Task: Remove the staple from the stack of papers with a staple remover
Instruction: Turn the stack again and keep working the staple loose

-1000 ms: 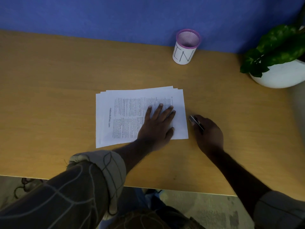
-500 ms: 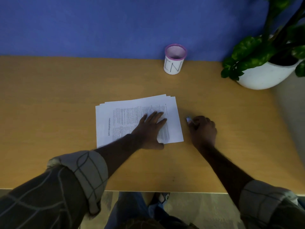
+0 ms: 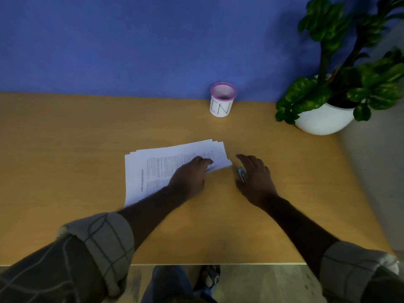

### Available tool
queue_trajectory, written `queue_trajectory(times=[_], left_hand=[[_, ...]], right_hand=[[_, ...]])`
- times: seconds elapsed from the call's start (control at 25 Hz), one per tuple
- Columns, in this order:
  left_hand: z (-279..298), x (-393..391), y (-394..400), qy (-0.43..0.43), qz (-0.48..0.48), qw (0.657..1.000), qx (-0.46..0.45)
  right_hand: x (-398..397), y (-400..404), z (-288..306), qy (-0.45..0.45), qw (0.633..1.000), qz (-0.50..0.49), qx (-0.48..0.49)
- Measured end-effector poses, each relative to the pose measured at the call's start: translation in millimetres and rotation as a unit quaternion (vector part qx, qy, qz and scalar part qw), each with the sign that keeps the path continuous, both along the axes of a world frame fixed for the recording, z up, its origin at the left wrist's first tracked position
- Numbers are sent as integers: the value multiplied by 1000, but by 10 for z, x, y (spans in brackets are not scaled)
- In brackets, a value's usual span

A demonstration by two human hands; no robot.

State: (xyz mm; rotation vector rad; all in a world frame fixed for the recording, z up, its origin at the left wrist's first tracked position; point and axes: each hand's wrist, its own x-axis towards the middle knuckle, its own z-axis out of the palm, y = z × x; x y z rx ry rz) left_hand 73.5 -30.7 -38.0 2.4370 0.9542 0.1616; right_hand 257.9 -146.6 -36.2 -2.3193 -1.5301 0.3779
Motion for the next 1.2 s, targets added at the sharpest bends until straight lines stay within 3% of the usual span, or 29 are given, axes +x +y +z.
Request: queue_trajectory(times=[0.16,0.28,0.4,0.52,0.64,0.72,0.84,0.96,1.08,1.2], left_hand=[[570,-69,190,-79,-23,993,-89],[1063,-125,404,-76,-50,994,-67],[1482,-231,724,-46,-38,998,17],[1755,-347,977,-16,7,998,68],[1906,-379,1119,14,-4,1000,7],[1897,-367,1200,63,-21,998,-23],[1615,-338,1280,154,-26,987,-30],[1133,-301,1275,165,-6,985,-53],[627,-279,1184,166,13,986,-25],[196,-280,1062,181,16,983,38]], right_hand=[[11,194,242,74,995,41,60],[-40,333,446,246,964,18,102],[-92,398,597,413,902,-14,122],[-79,396,648,567,815,-23,118],[-88,367,581,662,745,-25,71],[-84,332,477,683,728,-40,36],[-96,251,251,678,730,-83,-4],[-184,193,35,655,742,-143,12],[-300,220,-104,533,819,-211,8],[-350,242,-187,313,929,-186,-71]])
